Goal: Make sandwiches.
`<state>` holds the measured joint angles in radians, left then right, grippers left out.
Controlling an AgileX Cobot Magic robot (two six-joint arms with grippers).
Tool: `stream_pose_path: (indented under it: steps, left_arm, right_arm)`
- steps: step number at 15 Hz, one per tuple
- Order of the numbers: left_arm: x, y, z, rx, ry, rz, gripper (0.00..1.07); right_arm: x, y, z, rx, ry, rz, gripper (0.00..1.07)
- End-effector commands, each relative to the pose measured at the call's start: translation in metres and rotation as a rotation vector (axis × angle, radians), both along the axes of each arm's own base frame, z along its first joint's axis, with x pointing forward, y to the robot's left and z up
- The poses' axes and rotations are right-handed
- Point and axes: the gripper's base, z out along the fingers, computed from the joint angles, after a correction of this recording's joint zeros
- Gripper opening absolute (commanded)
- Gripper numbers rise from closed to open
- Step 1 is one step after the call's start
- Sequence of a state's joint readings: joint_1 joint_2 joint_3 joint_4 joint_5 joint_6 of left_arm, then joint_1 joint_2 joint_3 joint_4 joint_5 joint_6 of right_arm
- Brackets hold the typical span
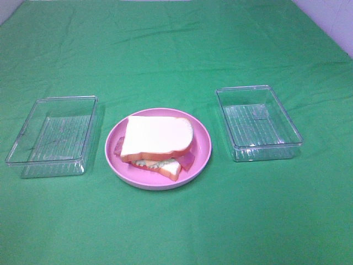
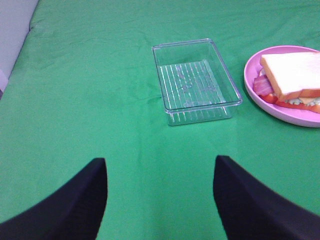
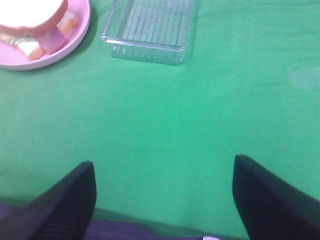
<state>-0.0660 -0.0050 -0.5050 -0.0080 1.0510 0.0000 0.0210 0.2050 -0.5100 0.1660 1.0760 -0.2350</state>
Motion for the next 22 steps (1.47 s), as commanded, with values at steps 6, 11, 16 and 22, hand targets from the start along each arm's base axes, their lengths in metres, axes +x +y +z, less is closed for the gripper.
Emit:
stream_pose_path:
  steps: [6, 11, 16, 22]
  left_arm:
    - [-0.002, -0.001, -0.001, -0.01, -0.021, -0.005, 0.6]
    - [-0.002, -0.001, -0.001, -0.01, -0.021, -0.005, 0.6]
    - [-0.003, -0.001, -0.001, -0.01, -0.023, -0.005, 0.6]
    - [-0.003, -0.001, -0.001, -0.007, -0.025, 0.059, 0.6]
  right_arm:
    - [-0.032, 0.0, 0.0, -0.009, -0.229, -0.064, 0.71]
    - [-0.033, 0.0, 0.0, 0.001, -0.23, 0.008, 0.71]
    - [-0.033, 0.0, 0.0, 0.001, -0.23, 0.006, 0.71]
    - [-0.033, 0.0, 0.0, 0.001, -0.23, 0.006, 0.71]
